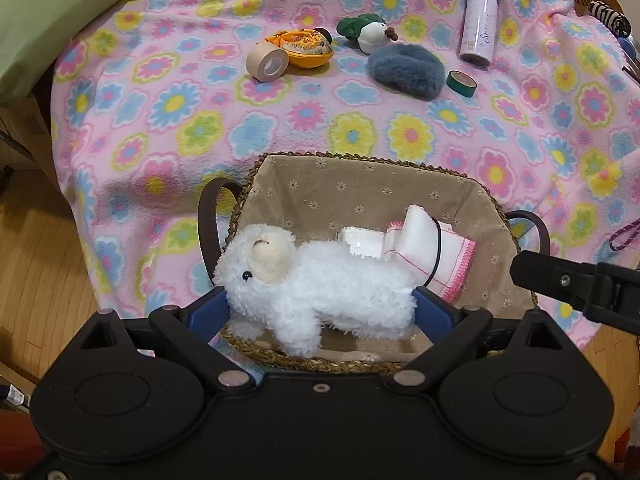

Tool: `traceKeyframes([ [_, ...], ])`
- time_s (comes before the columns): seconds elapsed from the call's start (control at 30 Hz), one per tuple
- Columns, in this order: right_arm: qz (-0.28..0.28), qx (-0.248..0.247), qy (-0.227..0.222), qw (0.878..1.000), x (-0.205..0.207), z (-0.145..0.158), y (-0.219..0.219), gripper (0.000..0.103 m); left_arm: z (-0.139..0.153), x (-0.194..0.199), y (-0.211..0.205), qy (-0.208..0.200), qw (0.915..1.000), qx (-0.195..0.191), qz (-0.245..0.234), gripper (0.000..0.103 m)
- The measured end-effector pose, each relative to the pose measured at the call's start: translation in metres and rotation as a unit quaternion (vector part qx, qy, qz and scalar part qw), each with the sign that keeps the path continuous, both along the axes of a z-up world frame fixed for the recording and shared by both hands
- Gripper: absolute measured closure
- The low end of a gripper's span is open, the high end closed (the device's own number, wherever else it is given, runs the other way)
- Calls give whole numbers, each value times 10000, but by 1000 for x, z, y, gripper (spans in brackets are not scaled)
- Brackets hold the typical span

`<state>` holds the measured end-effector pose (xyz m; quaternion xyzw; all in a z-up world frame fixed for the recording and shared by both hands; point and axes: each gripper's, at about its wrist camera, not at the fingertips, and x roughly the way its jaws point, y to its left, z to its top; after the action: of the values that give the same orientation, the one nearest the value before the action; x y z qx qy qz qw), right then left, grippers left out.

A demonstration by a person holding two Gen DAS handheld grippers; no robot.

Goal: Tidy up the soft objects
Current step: 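Open the right tool to drop the sponge while the left tool releases the bear inside, then lift both open tools out of the basket toward the remaining items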

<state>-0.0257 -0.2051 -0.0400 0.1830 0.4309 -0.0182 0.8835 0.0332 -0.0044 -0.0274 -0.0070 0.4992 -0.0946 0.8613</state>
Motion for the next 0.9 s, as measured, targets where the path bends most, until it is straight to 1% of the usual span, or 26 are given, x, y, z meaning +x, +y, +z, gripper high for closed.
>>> traceKeyframes([
  [0.1, 8, 0, 3, 10000, 0, 0, 0, 34, 1, -1, 1, -8, 10000, -77, -41, 10],
  [0.57, 19, -20, -23, 10000, -1, 1, -1, 33, 4, -3, -1, -94, 9998, -79, -142, 9],
  [0.63, 16, -16, -24, 10000, -1, 1, -1, 32, 3, -2, -2, -90, 9999, -60, -134, 9],
  [0.77, 7, -18, -17, 10000, -1, 1, -1, 32, 2, -2, 0, -41, 10000, -35, -76, 9],
  [0.9, 8, -19, -16, 10000, -1, 1, -1, 32, 3, -2, 1, -75, 10000, 13, -22, 9],
])
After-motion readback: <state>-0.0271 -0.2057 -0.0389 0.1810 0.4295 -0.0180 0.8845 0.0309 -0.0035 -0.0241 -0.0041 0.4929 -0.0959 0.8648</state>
